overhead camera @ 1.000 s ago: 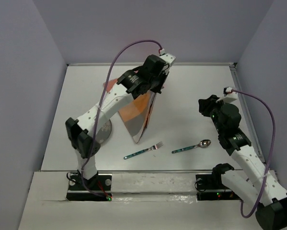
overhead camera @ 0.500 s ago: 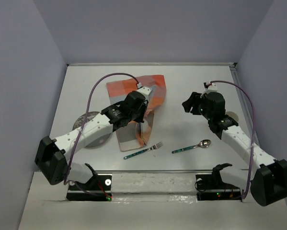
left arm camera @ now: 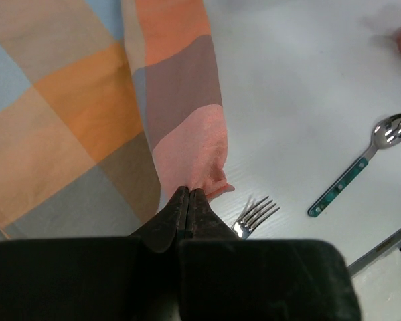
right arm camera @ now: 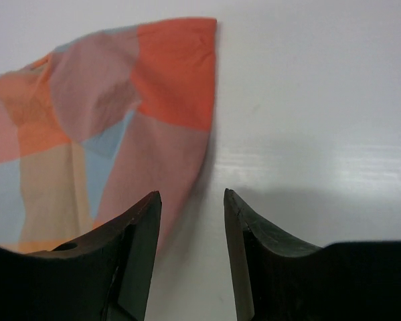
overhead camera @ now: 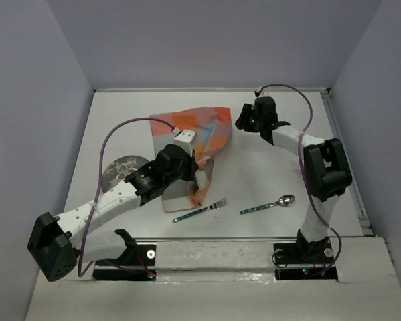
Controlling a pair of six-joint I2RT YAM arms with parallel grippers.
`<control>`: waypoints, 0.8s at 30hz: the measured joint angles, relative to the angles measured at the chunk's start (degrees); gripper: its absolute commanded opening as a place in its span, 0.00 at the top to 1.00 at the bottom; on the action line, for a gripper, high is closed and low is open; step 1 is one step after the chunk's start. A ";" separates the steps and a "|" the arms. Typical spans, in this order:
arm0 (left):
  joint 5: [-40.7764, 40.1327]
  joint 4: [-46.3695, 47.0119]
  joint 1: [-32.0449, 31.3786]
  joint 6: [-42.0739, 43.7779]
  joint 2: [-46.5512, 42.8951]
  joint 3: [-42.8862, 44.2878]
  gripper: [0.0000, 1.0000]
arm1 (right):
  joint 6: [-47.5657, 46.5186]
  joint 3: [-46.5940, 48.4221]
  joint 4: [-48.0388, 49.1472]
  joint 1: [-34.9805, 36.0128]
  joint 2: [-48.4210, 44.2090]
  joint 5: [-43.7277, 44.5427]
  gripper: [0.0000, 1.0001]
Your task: Set the dinner table for one person
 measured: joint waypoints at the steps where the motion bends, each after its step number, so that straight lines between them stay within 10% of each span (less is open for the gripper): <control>1: 0.11 0.20 0.00 -0.11 -0.07 -0.96 1.00 | -0.07 2.60 0.22 0.00 3.02 0.09 0.52; 14: 5.97 9.29 0.09 -3.67 -2.10 -8.98 1.00 | -0.13 38.93 -9.07 0.00 32.98 0.66 0.46; 20: 6.40 10.14 0.39 -4.02 -2.69 -9.29 1.00 | 0.26 46.05 -12.94 0.09 36.61 -0.94 0.59; 24: 6.43 10.25 0.39 -4.07 -2.78 -9.29 1.00 | 1.29 49.70 -14.19 0.35 39.10 -2.89 0.85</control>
